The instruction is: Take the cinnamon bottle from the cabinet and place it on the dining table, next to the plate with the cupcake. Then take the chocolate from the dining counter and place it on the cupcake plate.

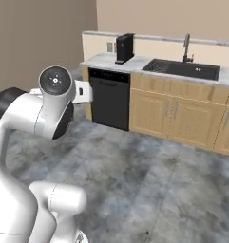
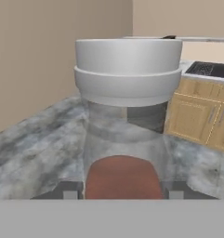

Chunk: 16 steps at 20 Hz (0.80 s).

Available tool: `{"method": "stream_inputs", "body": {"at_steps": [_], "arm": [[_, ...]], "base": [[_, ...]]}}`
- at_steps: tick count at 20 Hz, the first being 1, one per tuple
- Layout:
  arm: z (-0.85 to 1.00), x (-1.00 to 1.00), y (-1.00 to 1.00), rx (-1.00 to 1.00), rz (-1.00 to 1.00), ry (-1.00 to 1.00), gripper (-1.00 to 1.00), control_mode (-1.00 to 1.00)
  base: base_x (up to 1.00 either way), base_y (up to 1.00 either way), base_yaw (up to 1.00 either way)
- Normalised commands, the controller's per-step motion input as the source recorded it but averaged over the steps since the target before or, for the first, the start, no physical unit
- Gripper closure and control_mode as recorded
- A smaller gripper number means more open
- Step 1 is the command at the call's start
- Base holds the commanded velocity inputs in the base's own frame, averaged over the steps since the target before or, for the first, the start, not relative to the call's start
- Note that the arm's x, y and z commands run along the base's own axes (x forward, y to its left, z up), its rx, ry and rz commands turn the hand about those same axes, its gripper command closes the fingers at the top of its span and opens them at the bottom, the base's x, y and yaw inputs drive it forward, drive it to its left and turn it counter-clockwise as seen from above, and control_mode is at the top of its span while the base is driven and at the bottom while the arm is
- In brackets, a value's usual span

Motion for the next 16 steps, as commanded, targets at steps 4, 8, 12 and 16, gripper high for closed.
{"method": "stream_inputs", "body": {"at_steps": [4,8,12,16], "arm": [[0.00,0.00,0.00,0.00,0.00,0.00,1.00,1.00],[0.00,0.00,0.00,0.00,0.00,0.00,1.00,1.00],[0.00,0.00,0.00,0.00,0.00,0.00,1.00,1.00],[0.00,0.00,0.00,0.00,0.00,0.00,1.00,1.00]], "base": [[1.00,0.96,-0.02],[1.00,0.99,-0.03],[1.00,0.90,-0.07],[1.00,0.86,-0.10]]}}
